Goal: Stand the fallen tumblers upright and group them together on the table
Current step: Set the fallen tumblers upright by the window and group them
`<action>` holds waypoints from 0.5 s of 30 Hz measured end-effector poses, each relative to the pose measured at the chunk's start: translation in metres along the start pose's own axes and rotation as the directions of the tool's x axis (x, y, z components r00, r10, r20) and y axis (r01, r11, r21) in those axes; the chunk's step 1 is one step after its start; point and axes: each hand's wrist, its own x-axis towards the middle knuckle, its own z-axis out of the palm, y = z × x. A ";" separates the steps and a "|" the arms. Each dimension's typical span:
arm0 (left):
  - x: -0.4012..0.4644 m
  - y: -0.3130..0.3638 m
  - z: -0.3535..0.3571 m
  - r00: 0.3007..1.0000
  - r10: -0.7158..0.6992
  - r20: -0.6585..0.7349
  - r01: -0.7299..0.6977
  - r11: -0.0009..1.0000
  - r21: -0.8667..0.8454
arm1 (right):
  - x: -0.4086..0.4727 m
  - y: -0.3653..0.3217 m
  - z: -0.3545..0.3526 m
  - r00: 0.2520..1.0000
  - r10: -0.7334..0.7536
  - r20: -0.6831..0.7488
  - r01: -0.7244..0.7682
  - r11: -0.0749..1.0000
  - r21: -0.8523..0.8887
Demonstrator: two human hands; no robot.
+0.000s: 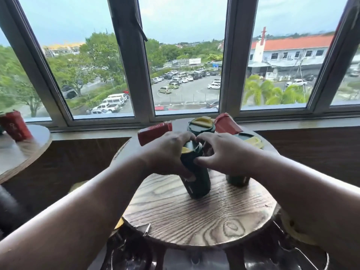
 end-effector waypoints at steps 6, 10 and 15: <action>0.014 0.014 0.009 0.999 0.050 0.008 -0.050 0.996 0.070 | -0.008 0.015 -0.009 0.993 -0.073 -0.090 0.050 0.971 -0.236; 0.015 0.020 0.010 0.998 0.059 0.009 -0.059 0.993 0.104 | -0.015 0.019 -0.011 0.986 -0.128 -0.107 0.085 0.938 -0.335; 0.015 0.028 0.009 0.997 0.080 0.010 -0.080 0.990 0.119 | -0.022 0.018 -0.012 0.982 -0.152 -0.114 0.103 0.930 -0.353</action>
